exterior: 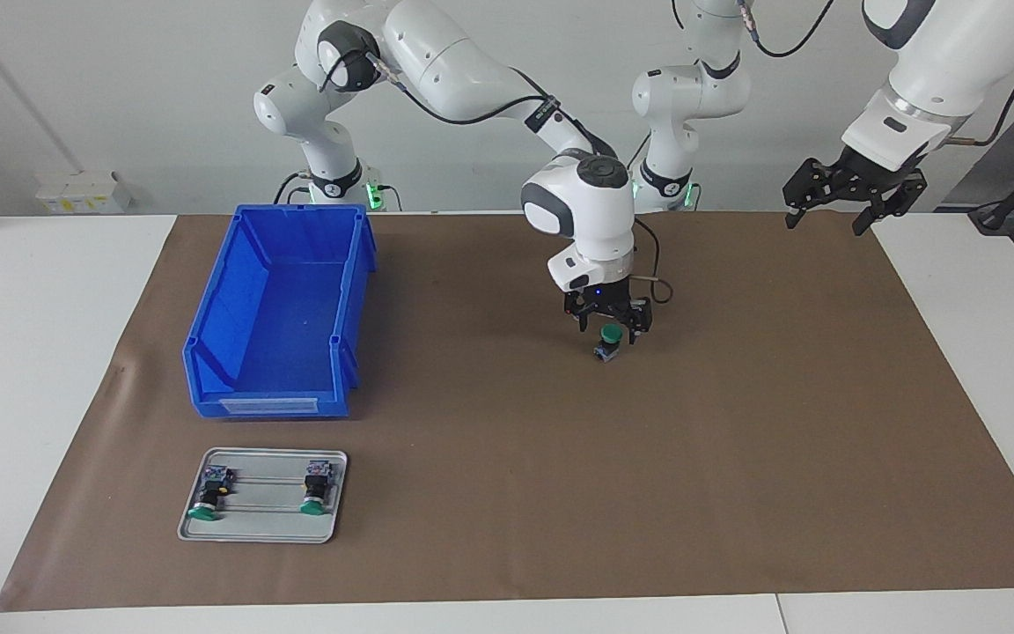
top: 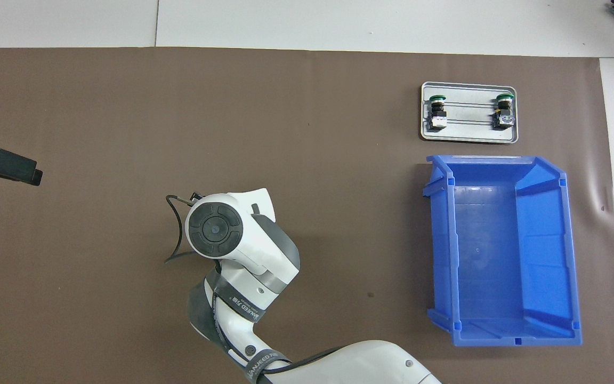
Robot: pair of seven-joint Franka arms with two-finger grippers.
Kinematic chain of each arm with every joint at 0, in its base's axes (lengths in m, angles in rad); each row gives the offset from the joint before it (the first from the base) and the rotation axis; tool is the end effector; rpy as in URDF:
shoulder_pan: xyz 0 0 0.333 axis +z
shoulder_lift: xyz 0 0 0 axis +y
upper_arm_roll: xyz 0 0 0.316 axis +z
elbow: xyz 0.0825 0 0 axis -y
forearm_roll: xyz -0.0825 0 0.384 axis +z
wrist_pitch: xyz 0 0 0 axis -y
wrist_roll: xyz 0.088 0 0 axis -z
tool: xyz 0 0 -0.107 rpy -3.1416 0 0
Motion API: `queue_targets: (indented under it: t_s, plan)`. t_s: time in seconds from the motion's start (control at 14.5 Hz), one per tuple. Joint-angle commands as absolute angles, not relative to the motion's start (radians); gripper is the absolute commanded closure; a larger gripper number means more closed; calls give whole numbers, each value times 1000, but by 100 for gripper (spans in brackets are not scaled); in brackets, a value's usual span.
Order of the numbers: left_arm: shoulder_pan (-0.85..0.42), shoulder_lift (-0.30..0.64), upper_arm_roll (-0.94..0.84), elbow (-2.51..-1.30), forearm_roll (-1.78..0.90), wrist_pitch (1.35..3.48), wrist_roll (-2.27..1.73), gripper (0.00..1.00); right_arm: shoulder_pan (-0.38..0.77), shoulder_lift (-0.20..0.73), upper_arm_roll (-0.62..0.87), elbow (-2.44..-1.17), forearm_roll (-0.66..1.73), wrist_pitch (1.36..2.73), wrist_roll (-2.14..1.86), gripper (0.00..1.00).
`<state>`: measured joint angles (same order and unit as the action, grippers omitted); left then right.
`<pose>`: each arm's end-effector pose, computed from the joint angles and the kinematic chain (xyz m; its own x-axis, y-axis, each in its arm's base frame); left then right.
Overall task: Place and press button with both arms
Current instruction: 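Lift the button and carry it over the blue bin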
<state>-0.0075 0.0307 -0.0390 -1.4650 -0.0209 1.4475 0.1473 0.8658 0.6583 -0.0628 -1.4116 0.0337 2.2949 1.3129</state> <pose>0.5509 -0.0277 0.6463 0.9798 -0.1951 -0.0444 -0.1939 -0.9806 0.0289 0.5096 0.5432 0.3372 0.8664 -0.4950 0.0657 -0.4722 -0.8550 -0.2147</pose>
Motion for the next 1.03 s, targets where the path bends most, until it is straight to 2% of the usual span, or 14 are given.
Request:
queue_targets:
  t_s: [0.0,0.48,0.62,0.76,0.89,0.96]
  plan:
    - [8,-3,-54,-1509,-2,1468,141,0,871,653,-64,-1447,28,2336,1353,0]
    - [8,-3,-54,-1509,-2,1466,141,0,874,655,-63,-1482,29,2387,1371,0]
    - [8,-3,-54,-1509,-2,1468,141,0,874,655,-63,-1483,28,2391,1371,6]
    - [8,-3,-54,-1509,-2,1467,141,0,874,655,-55,-1485,28,2391,1371,17]
    - [8,-3,-54,-1511,-2,1467,141,0,874,655,-55,-1482,28,2391,1371,34]
    - [8,-3,-54,-1509,-2,1466,141,0,874,655,-55,-1480,26,2391,1370,56]
